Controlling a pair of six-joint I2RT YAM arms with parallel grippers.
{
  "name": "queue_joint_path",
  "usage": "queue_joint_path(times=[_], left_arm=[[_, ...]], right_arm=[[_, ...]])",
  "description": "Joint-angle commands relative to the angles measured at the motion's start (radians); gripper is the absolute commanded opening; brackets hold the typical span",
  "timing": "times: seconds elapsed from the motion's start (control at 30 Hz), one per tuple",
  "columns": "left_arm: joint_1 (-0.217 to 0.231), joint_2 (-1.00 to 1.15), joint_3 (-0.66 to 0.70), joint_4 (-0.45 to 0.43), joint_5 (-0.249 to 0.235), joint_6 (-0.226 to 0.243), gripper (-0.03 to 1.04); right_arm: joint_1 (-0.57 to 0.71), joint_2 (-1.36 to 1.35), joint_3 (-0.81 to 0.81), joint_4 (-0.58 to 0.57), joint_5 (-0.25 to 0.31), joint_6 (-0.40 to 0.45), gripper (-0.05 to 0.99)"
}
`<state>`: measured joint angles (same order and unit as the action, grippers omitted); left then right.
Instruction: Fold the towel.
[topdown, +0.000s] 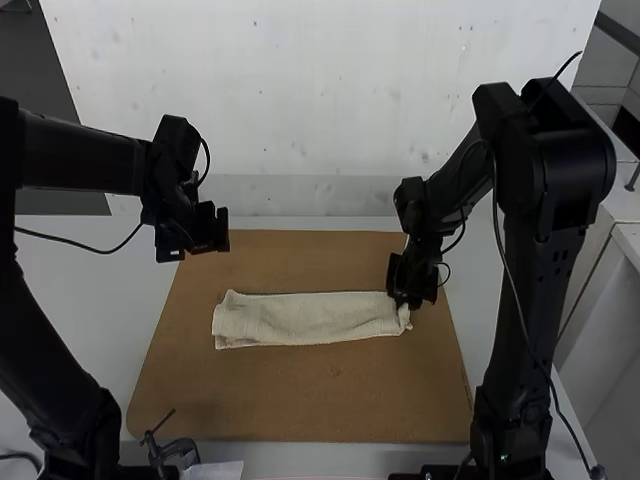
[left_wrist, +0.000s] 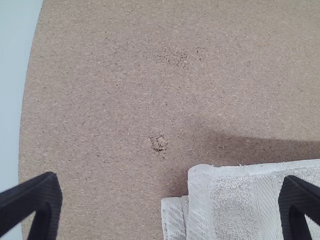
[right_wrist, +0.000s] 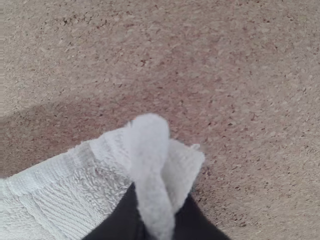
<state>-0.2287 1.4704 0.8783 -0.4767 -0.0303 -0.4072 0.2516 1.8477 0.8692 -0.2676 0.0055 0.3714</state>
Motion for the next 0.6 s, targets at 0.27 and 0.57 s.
queue_joint_path(times=[0.27, 0.57], left_arm=[[0.015, -0.059, -0.013, -0.007, 0.003, 0.011, 0.97], [0.012, -0.090, -0.027, -0.016, 0.003, 0.015, 0.97]], right_arm=[[-0.077, -0.039, -0.002, -0.036, 0.021, -0.038, 0.01], [-0.293, -0.170, -0.004, -0.078, 0.017, -0.204, 0.01]])
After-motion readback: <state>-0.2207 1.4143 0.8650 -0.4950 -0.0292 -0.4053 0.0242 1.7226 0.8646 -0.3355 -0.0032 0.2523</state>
